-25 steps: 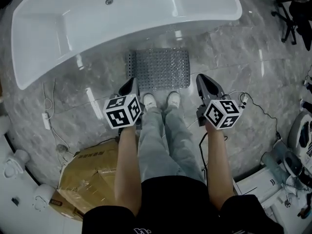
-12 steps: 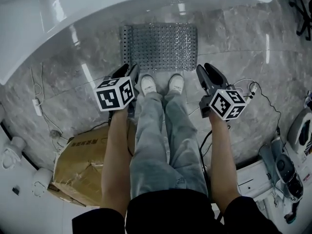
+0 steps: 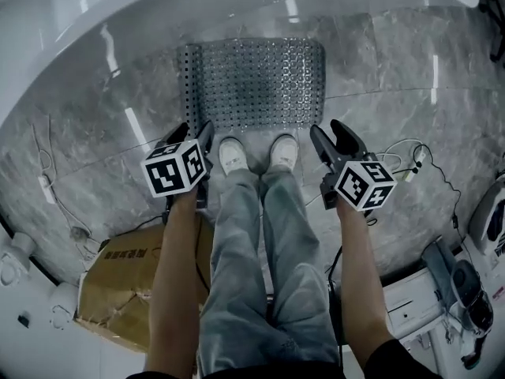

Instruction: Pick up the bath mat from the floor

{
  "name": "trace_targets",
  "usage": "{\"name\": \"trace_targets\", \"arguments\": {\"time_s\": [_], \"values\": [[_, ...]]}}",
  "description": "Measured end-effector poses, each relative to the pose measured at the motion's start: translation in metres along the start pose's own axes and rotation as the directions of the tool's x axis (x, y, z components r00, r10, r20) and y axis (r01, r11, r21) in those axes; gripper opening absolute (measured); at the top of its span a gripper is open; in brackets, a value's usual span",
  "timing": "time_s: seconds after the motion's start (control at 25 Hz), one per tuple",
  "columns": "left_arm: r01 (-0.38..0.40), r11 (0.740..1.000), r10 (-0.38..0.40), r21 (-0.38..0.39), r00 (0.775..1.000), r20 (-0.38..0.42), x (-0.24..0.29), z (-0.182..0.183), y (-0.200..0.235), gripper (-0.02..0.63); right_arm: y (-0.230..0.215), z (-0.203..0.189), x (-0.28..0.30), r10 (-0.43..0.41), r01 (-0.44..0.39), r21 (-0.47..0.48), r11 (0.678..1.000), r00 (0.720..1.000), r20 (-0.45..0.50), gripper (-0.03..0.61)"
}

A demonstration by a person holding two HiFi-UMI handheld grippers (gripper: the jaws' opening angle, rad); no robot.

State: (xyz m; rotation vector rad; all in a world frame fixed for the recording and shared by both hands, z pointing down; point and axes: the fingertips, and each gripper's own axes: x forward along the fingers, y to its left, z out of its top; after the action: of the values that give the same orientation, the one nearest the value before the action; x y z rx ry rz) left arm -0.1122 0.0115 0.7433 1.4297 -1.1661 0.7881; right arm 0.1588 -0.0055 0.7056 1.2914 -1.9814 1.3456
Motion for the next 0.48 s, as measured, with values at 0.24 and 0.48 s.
{"name": "trace_targets", "arguments": {"time_s": [0.24,0.48], "values": [[-0.061,0.972,0.081,0.227,0.993,-0.081,0.065,-0.024,0.018,0.328,-0.047,-0.038,0.040,-0.008,0.007,-0.010,1.000,0.997,-0.078,0.278],[-0.095,0.971,0.126,0.218,0.983,-0.137,0.134,-0.052,0.055,0.352,-0.093,-0.073,0.086,0.016,-0.029,-0.071,0.997,0.984,-0.177,0.285]]}}
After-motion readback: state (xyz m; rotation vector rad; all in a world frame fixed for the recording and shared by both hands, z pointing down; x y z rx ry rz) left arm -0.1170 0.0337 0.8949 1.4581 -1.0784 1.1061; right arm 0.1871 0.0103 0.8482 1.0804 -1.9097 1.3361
